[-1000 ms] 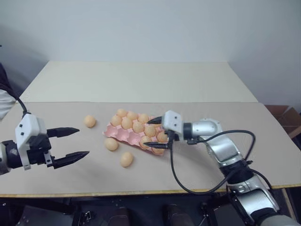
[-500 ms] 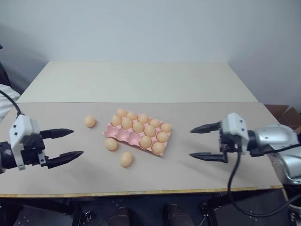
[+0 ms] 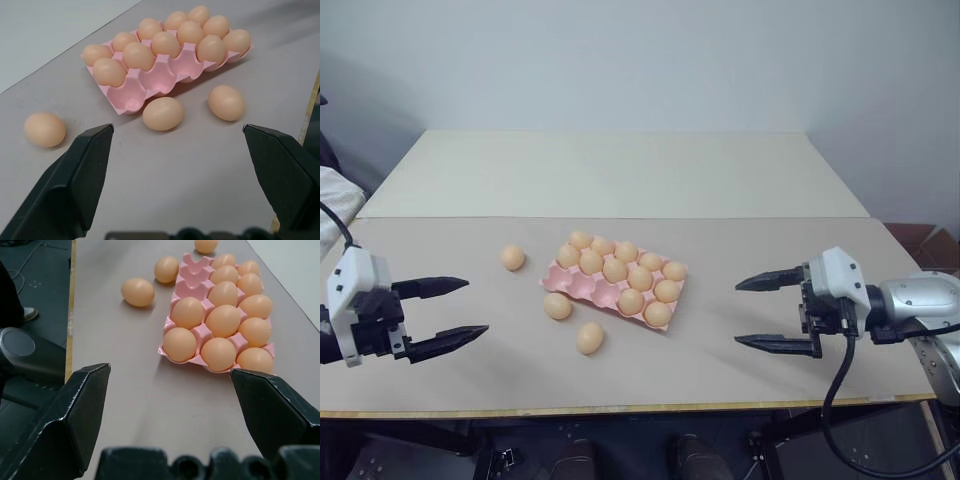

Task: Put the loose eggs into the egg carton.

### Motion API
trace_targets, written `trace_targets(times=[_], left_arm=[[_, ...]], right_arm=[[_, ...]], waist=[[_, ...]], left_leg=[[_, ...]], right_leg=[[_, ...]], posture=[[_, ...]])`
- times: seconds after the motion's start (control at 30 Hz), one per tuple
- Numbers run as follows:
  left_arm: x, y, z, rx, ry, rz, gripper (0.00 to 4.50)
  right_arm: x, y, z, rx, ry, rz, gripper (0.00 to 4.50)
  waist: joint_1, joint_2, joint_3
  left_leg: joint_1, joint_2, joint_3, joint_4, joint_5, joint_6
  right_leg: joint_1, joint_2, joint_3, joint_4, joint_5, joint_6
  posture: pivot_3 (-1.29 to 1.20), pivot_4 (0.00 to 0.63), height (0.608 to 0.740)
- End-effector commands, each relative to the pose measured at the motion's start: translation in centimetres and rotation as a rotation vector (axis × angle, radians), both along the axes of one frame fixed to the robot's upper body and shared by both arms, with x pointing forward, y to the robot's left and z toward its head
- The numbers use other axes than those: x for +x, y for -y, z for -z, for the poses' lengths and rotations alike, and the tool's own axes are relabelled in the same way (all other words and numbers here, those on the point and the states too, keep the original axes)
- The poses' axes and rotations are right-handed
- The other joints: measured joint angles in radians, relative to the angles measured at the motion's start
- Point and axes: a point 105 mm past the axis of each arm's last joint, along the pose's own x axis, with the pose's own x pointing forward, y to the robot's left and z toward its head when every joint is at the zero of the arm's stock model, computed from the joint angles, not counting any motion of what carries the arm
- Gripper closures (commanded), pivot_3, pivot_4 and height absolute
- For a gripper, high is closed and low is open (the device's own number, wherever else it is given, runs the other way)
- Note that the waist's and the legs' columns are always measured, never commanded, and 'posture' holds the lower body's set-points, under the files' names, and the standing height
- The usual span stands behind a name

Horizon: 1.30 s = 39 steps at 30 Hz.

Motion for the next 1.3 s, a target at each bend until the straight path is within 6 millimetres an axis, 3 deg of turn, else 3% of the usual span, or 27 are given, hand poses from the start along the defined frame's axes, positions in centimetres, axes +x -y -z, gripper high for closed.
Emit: trace_targets(times=[0.03,0.27,0.33,0.43,0.6,0.7,0.83,1.0,1.3], left_arm=[[-0.2,0.2,-1.1,0.028,0.043,0.011,0.0],[-0.2,0.6,-1.0,0.027,0.043,0.023,0.0],[-0.1,0.7,-1.0,0.027,0.043,0.027,0.0],[0.1,0.8,-1.0,0.027,0.04,0.035,0.0],[0.3,1.0,-1.1,0.03,0.037,0.049,0.0],[0.4,1.0,-1.1,0.033,0.036,0.052,0.0],[0.3,1.0,-1.2,0.036,0.033,0.054,0.0],[0.2,1.2,-1.0,0.039,0.023,0.06,0.0],[-0.1,1.4,-0.5,0.054,0.002,0.079,0.0]], right_arm=[[-0.2,-0.4,-1.1,0.011,0.047,-0.025,0.03],[0.6,-1.6,-1.3,0.03,0.08,-0.026,0.03],[1.0,-2.8,-1.4,0.033,0.104,-0.036,0.03],[1.8,-5.7,-1.4,0.031,0.152,-0.063,0.03],[2.0,-12.4,-1.2,0.046,0.214,-0.183,0.03],[2.2,-15.6,-0.1,0.005,0.228,-0.232,0.03],[2.5,-18.2,1.9,-0.076,0.258,-0.275,0.03],[2.2,-20.5,4.1,-0.129,0.247,-0.317,0.03],[2.5,-21.6,6.7,-0.216,0.249,-0.339,0.03]], waist=[[0.0,0.0,0.0],[-0.001,0.0,0.0],[-0.001,0.0,0.0],[-0.009,0.0,0.0],[-0.017,0.0,0.0],[-0.015,0.0,0.0],[-0.01,-0.001,-0.001],[-0.014,-0.001,-0.001],[-0.014,-0.001,-0.001]], left_leg=[[0.0,0.0,0.0,0.0,0.0,0.0],[0.0,0.0,0.0,0.0,0.0,0.0],[0.0,0.0,0.0,0.0,0.0,0.0],[0.0,0.0,0.0,0.0,0.0,0.0],[0.0,0.001,0.0,0.0,0.0,0.0],[-0.001,0.001,0.0,0.0,0.0,0.0],[-0.001,0.0,0.0,0.0,0.0,0.0],[-0.001,0.0,0.0,0.0,0.0,0.0],[-0.001,0.001,0.0,0.0,0.0,0.0]], right_leg=[[0.0,0.0,0.0,0.0,0.0,0.0],[0.0,0.0,0.0,0.0,0.0,0.0],[0.0,0.0,0.0,0.0,0.0,0.0],[0.0,0.001,0.0,0.0,0.0,0.0],[-0.001,0.001,0.0,0.001,0.0,0.0],[-0.001,0.002,0.0,0.001,0.001,0.001],[-0.001,0.0,0.0,0.001,0.001,0.0],[-0.001,0.001,0.0,0.001,0.001,0.0],[-0.001,0.002,0.0,0.002,0.001,0.0]], posture=[[0.0,0.15,0.74],[0.0,0.15,0.74],[0.0,0.15,0.74],[0.0,0.15,0.74],[0.0,0.15,0.74],[0.0,0.15,0.74],[0.0,0.15,0.74],[0.0,0.15,0.74],[0.0,0.15,0.74]])
